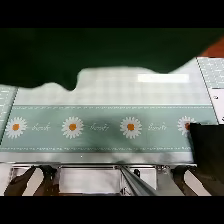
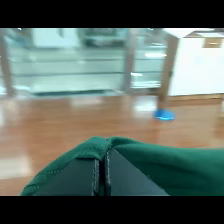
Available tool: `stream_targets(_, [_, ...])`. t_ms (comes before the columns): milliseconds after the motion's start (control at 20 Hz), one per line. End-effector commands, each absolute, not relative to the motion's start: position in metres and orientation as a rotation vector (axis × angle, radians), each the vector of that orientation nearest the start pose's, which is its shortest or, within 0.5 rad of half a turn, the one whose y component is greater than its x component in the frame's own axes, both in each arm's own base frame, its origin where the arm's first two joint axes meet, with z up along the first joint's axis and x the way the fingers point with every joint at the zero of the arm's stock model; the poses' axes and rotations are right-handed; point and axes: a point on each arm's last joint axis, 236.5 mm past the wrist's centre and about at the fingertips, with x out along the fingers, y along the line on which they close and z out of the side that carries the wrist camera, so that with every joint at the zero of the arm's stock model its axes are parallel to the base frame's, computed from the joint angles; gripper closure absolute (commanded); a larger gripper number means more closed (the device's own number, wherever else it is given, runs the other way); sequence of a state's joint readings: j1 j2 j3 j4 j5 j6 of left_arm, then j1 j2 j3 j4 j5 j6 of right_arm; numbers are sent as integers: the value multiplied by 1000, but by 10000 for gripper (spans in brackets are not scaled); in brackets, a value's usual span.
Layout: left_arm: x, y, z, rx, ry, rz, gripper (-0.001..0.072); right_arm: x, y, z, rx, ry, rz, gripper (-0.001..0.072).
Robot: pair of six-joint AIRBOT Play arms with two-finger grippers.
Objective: Fold the shirts.
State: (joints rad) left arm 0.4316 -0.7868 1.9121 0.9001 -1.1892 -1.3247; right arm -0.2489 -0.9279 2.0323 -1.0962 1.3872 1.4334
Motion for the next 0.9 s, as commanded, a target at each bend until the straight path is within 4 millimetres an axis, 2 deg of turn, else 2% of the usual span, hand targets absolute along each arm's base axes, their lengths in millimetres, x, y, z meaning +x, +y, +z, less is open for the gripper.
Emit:
stream_targets(0, [191, -18, 520, 33, -39, -21, 675, 222, 47, 474, -21, 207, 197, 696])
stream_targets(100, [172, -17, 509, 40, -12, -37, 675, 208, 49, 470, -24, 202, 193, 696])
stream_targets(150, [171, -15, 501, 36, 13, -51, 675, 207, 49, 463, -19, 217, 193, 696])
stream_targets(250, [182, -7, 474, 62, 113, -43, 675, 215, 48, 436, 10, 294, 200, 696])
stream_targets(300, [193, -2, 456, 70, 178, -24, 675, 224, 46, 415, 29, 356, 203, 696])
stream_targets(400, [224, 1, 416, 81, 301, -10, 675, 252, 43, 371, 95, 472, 221, 696])
stream_targets(500, [264, -2, 363, 59, 442, -9, 675, 284, 44, 317, 172, 609, 260, 696])
stream_targets(650, [335, -8, 286, 7, 540, -3, 675, 337, 46, 244, 262, 765, 330, 696])
stream_targets(850, [407, -13, 180, -53, 698, 18, 675, 411, 35, 166, 393, 891, 336, 696])
